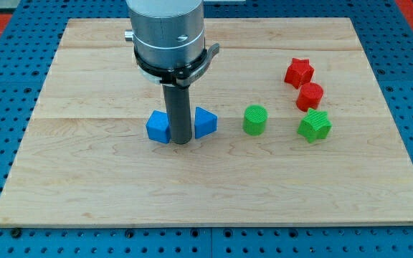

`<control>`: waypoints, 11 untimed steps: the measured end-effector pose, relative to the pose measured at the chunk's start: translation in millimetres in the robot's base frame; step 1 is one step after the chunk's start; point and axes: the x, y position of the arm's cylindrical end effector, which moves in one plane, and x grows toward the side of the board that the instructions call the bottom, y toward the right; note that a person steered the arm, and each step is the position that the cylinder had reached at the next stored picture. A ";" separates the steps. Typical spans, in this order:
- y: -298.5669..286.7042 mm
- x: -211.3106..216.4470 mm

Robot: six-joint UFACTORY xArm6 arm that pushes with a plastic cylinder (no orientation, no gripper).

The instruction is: Point your arm right to green star

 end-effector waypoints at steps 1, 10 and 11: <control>-4.7 -4.6; 133.4 78.7; 228.6 24.0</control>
